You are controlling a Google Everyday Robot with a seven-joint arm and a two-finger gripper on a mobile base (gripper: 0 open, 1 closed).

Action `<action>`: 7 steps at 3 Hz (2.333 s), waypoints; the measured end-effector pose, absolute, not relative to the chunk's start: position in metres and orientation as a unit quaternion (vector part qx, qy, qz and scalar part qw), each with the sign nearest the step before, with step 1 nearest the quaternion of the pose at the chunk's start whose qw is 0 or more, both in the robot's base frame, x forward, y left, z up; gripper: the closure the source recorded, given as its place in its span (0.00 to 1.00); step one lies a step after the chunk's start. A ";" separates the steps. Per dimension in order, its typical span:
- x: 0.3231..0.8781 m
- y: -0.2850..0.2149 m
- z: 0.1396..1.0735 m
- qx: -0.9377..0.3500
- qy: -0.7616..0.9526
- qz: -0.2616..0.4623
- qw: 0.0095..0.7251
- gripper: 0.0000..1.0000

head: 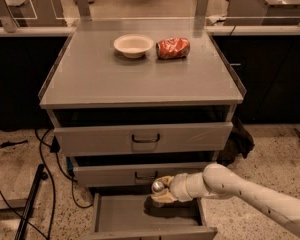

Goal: Pick redbull can from bottom drawer and place on counter

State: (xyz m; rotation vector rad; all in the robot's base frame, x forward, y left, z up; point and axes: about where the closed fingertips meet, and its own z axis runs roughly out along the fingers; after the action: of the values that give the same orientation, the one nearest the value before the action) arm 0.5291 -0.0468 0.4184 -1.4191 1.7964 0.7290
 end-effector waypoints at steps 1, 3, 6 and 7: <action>0.529 -0.047 0.426 -0.548 0.697 0.289 0.361 1.00; 0.515 -0.062 0.526 -0.523 0.707 0.289 0.379 1.00; 0.505 -0.061 0.627 -0.523 0.706 0.258 0.402 1.00; 0.508 -0.056 0.665 -0.511 0.708 0.271 0.406 1.00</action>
Offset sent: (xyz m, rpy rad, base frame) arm -0.0070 -0.0243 0.1104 0.0432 0.0134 -0.0442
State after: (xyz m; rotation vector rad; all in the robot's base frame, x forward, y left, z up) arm 0.5079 -0.0560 0.6650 -1.2888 1.7862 0.6826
